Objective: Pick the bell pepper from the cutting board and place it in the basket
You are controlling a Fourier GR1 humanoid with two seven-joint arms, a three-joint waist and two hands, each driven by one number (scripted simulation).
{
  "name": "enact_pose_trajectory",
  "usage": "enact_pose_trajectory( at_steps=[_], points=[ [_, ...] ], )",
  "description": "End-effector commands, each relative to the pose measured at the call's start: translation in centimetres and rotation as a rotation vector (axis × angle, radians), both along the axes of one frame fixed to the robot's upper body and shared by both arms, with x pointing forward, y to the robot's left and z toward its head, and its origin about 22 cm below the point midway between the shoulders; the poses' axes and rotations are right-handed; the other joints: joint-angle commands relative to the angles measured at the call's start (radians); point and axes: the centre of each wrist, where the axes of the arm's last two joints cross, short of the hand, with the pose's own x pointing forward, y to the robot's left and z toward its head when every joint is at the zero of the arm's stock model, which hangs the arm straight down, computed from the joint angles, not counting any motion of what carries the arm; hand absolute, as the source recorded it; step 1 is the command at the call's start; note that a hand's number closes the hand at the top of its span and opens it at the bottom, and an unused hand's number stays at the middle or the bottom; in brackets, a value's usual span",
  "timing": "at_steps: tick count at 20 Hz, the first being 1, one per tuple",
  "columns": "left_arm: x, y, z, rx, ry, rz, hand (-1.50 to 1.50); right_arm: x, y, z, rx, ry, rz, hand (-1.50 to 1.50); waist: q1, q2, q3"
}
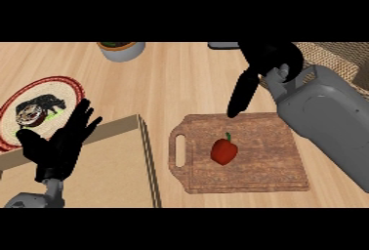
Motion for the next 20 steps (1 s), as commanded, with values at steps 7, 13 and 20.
enact_pose_trajectory(
  at_steps=[7,13,20],
  points=[
    [-4.6,3.2,-6.2,0.062,0.361,0.077,0.0,-1.8,0.8,-0.9,-0.041,0.08,-0.067,-1.5,0.006,0.032,-0.019],
    [-5.5,2.8,-6.8,0.063,0.357,0.079,0.0,-2.3,0.0,-3.6,-0.047,0.074,-0.089,-1.5,0.021,0.037,-0.018],
    [-5.5,2.1,-6.7,0.069,0.355,0.056,0.0,-3.0,-0.4,-6.8,-0.089,0.144,-0.104,-1.5,0.022,0.036,-0.017]
  ],
)
